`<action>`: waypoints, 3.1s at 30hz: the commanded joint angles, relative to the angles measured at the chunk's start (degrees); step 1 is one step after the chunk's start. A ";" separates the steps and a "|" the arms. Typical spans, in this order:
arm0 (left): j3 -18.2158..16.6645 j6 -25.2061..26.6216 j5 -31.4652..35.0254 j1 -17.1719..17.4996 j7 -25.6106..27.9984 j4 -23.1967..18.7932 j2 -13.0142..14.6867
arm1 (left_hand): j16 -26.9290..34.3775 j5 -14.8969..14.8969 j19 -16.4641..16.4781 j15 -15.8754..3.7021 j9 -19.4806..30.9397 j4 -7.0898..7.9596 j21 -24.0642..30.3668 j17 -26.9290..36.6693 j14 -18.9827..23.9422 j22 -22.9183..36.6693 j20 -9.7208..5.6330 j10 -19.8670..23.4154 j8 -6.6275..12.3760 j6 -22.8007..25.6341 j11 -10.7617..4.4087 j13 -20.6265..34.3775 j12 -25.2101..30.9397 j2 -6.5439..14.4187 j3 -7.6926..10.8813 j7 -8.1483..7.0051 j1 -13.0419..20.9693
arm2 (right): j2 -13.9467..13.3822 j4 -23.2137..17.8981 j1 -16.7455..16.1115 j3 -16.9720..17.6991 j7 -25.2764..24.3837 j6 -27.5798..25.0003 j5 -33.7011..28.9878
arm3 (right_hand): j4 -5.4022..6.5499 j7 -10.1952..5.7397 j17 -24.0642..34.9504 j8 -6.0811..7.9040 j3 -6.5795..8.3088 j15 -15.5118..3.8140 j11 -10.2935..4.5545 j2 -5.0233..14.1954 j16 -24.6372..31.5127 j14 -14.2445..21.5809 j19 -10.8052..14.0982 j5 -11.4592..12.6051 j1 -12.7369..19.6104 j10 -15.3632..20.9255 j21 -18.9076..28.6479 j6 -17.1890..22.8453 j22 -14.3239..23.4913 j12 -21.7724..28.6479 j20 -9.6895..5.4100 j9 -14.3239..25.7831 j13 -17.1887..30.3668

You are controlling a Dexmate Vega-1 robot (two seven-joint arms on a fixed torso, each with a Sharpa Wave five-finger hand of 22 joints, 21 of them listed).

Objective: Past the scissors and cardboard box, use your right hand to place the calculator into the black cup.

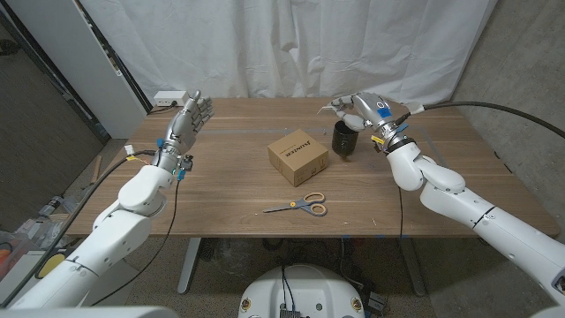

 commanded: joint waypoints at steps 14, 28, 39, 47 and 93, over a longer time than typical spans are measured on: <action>2.31 1.02 0.04 -2.13 -0.48 0.64 0.45 | 0.04 -0.17 -0.09 -0.02 0.07 0.02 -0.03 0.26 0.26 0.30 0.13 0.15 -0.01 0.43 -0.04 0.19 0.00 0.02 -0.38 -0.01 0.57 | -1.41 -0.01 -0.12 1.13 3.30 -4.03 3.54 | -0.03 -1.94 0.54 0.16 0.58 -3.80 -0.10 0.48 0.26 0.71 0.75 0.10 -0.13 0.20 -0.42 3.33 0.00 0.04 -8.30 6.64 0.09; 1.59 0.62 0.62 -0.79 0.86 -0.37 0.53 | 0.04 -0.17 -0.16 -0.06 0.07 0.03 -0.04 0.26 0.27 0.30 0.10 0.14 0.00 0.47 -0.09 0.19 -0.01 0.06 -0.51 0.05 0.63 | -1.66 1.20 0.36 0.82 5.17 -5.79 5.44 | -0.09 -1.92 0.62 0.10 0.80 -3.83 -0.17 0.57 0.19 0.84 0.83 0.05 -0.08 0.19 -0.59 3.35 0.03 0.07 -8.23 6.65 0.14; 1.35 0.51 0.70 -0.54 1.02 -0.42 0.45 | 0.04 -0.18 -0.22 -0.04 0.07 0.05 -0.05 0.26 0.25 0.30 0.10 0.18 -0.01 0.44 -0.12 0.19 0.01 0.09 -0.63 0.03 0.66 | -2.09 1.38 0.00 0.70 5.72 -7.52 6.68 | -0.10 -1.92 0.75 0.03 0.91 -3.83 -0.13 0.54 0.24 1.08 0.96 -0.02 -0.16 0.39 -0.73 3.19 0.03 0.11 -8.23 6.63 0.14; 1.52 0.44 0.80 -0.73 0.90 -0.17 0.36 | 0.03 -0.19 -0.23 -0.04 0.07 0.06 -0.05 0.26 0.21 0.30 0.10 0.11 0.00 0.47 0.03 0.19 -0.02 0.13 -0.71 -0.01 0.70 | -2.50 1.22 -0.27 0.54 6.02 -8.34 7.20 | -0.15 -1.89 0.83 0.11 0.98 -3.89 -0.16 0.57 0.30 1.35 1.09 -0.02 -0.14 0.27 -0.77 3.38 0.04 0.07 -8.21 6.68 0.13; 1.46 0.93 0.54 -0.29 0.92 -0.38 0.55 | 0.07 -0.18 -0.31 -0.07 0.07 0.10 -0.03 0.26 0.31 0.30 0.11 0.19 0.00 0.53 -0.07 0.19 0.01 0.30 -1.12 -0.01 0.91 | -3.42 1.29 0.31 -1.47 8.83 -10.45 7.68 | -1.05 -2.14 1.83 -0.03 2.97 -3.54 0.02 -5.12 -0.22 0.62 4.18 0.16 -2.90 -3.83 -4.15 -1.56 -0.13 -0.13 -8.55 2.69 -0.04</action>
